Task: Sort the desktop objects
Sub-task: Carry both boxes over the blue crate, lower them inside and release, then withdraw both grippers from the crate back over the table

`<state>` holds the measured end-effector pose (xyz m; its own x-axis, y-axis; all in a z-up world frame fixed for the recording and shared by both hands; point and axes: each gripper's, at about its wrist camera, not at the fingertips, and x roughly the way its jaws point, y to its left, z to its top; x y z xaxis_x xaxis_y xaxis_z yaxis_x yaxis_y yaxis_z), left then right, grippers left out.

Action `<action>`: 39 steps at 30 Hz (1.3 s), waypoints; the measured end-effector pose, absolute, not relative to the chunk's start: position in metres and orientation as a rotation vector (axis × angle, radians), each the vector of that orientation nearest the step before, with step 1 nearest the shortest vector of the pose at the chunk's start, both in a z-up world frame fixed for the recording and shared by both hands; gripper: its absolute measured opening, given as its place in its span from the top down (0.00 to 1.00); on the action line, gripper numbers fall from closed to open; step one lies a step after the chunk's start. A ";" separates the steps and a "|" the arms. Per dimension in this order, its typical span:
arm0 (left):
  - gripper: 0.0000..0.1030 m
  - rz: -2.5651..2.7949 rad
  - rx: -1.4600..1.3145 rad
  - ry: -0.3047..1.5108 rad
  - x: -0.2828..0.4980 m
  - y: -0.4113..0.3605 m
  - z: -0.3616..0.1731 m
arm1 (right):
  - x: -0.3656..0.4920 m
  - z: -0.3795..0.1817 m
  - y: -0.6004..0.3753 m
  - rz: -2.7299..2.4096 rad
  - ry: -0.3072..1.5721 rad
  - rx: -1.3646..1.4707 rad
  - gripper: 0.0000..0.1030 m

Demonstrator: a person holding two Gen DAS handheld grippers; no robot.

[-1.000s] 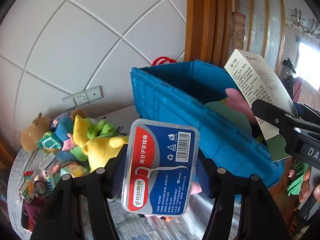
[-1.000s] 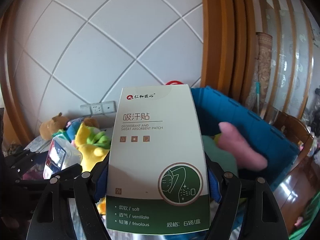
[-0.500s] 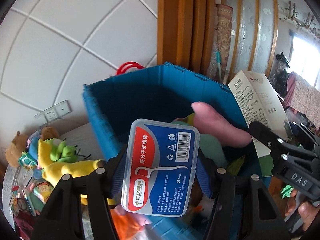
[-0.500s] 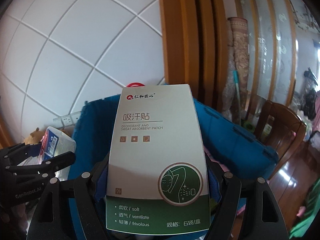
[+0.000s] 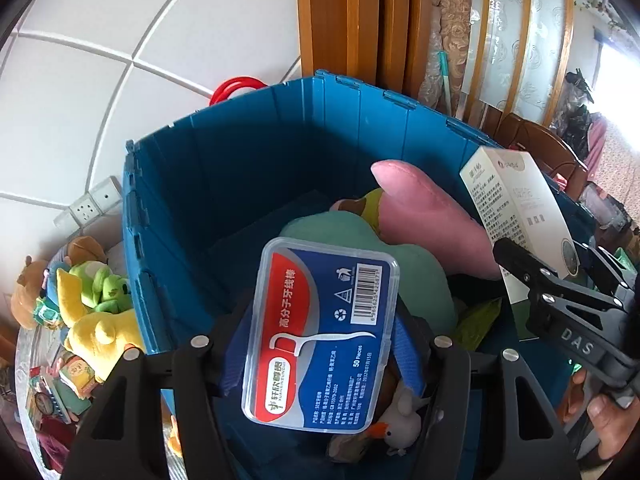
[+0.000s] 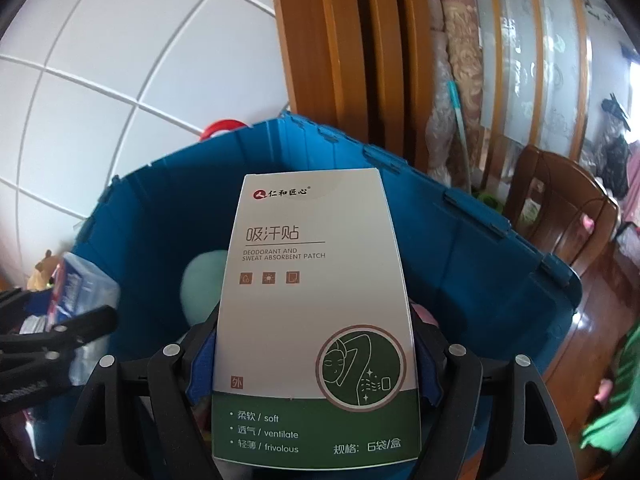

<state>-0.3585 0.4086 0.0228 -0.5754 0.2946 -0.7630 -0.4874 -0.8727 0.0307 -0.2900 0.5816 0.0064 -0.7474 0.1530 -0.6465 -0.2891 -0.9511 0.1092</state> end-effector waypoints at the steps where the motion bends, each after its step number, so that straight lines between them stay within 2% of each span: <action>1: 0.40 2.436 -1.112 0.340 -0.358 0.409 0.023 | -0.291 0.005 0.584 2.714 0.299 -0.983 0.24; 3: 0.27 2.450 -1.107 0.359 -0.356 0.411 0.024 | -0.289 0.003 0.587 2.716 0.307 -0.984 0.24; 5: 0.20 2.465 -1.096 0.372 -0.354 0.412 0.026 | -0.288 0.003 0.589 2.717 0.313 -0.984 0.19; 7: 0.20 2.467 -1.096 0.367 -0.352 0.411 0.028 | -0.286 0.003 0.590 2.718 0.312 -0.983 0.04; 12: 0.19 2.474 -1.102 0.358 -0.347 0.407 0.029 | -0.279 0.009 0.588 2.729 0.306 -0.969 0.01; 26: 0.19 2.528 -1.050 0.307 -0.323 0.373 0.046 | -0.256 0.033 0.558 2.762 0.264 -0.906 0.00; 39: 0.19 2.603 -1.049 0.241 -0.306 0.323 0.047 | -0.251 0.034 0.515 2.819 0.238 -0.921 0.00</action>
<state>-0.3065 0.3234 0.0473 -0.6778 0.2329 -0.6974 -0.3571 -0.9334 0.0353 -0.2506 0.5145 0.0338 -0.7956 0.1079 -0.5961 -0.2062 -0.9735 0.0991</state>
